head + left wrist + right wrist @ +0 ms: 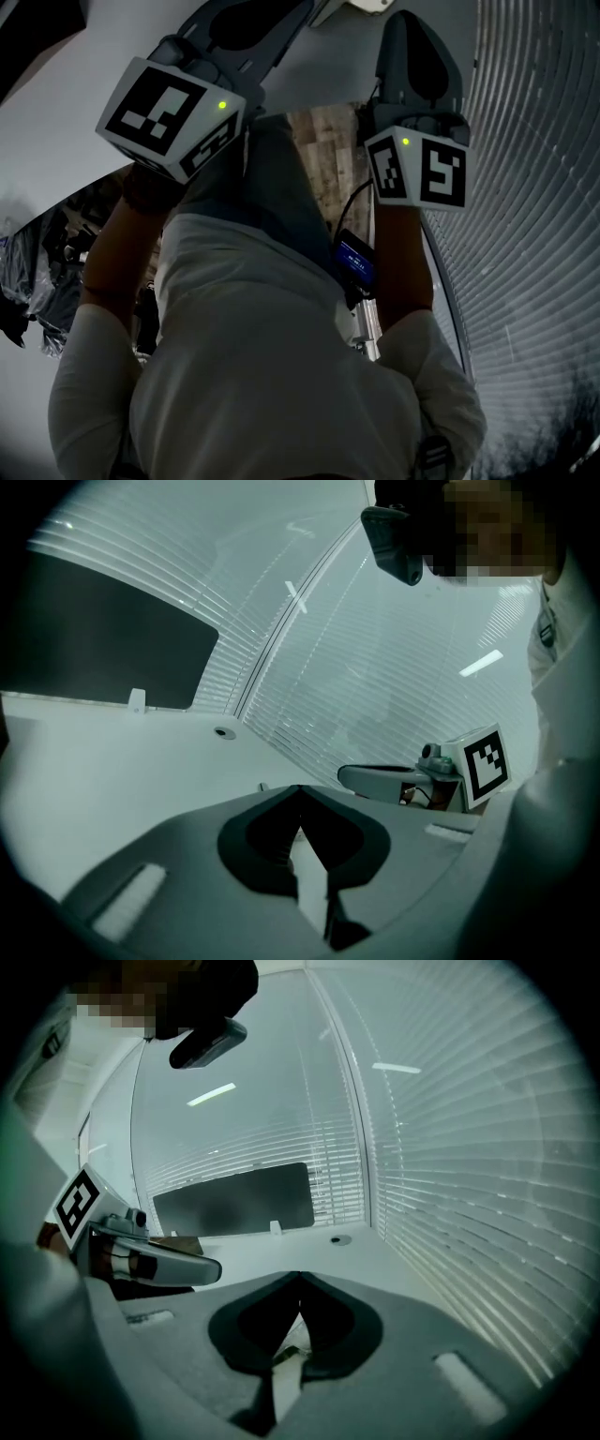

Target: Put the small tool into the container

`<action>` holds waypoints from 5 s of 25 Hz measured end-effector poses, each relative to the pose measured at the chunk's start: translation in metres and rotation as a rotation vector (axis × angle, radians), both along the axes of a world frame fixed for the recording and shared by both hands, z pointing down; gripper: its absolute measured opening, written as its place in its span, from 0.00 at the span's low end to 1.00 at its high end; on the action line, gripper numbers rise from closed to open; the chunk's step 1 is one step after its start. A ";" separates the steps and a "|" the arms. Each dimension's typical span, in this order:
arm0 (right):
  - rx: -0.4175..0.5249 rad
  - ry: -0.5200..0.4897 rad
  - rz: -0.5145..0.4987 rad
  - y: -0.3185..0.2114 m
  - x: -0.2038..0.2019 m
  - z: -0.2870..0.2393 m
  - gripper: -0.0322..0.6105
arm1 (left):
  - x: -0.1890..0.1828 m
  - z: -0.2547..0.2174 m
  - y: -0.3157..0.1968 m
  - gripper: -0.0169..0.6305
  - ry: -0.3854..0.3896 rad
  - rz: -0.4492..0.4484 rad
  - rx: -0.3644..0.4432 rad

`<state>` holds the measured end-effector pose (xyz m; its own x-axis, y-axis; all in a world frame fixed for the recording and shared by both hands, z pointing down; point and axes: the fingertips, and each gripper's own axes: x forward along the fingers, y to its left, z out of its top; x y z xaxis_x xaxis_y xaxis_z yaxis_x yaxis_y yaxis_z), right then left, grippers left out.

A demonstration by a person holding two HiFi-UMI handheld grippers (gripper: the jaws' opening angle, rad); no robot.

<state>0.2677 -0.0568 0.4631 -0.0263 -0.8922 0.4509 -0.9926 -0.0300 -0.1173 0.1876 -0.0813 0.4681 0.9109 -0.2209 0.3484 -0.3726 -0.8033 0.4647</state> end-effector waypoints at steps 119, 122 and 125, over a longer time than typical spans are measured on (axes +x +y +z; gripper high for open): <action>-0.044 -0.632 -0.513 -0.036 -0.225 -0.085 0.07 | -0.233 -0.062 0.010 0.03 0.076 -0.534 0.072; -0.041 -0.617 -0.574 -0.036 -0.241 -0.096 0.07 | -0.245 -0.073 0.008 0.03 0.086 -0.553 0.091; -0.045 -0.583 -0.609 -0.035 -0.251 -0.099 0.07 | -0.255 -0.077 0.009 0.03 0.089 -0.574 0.095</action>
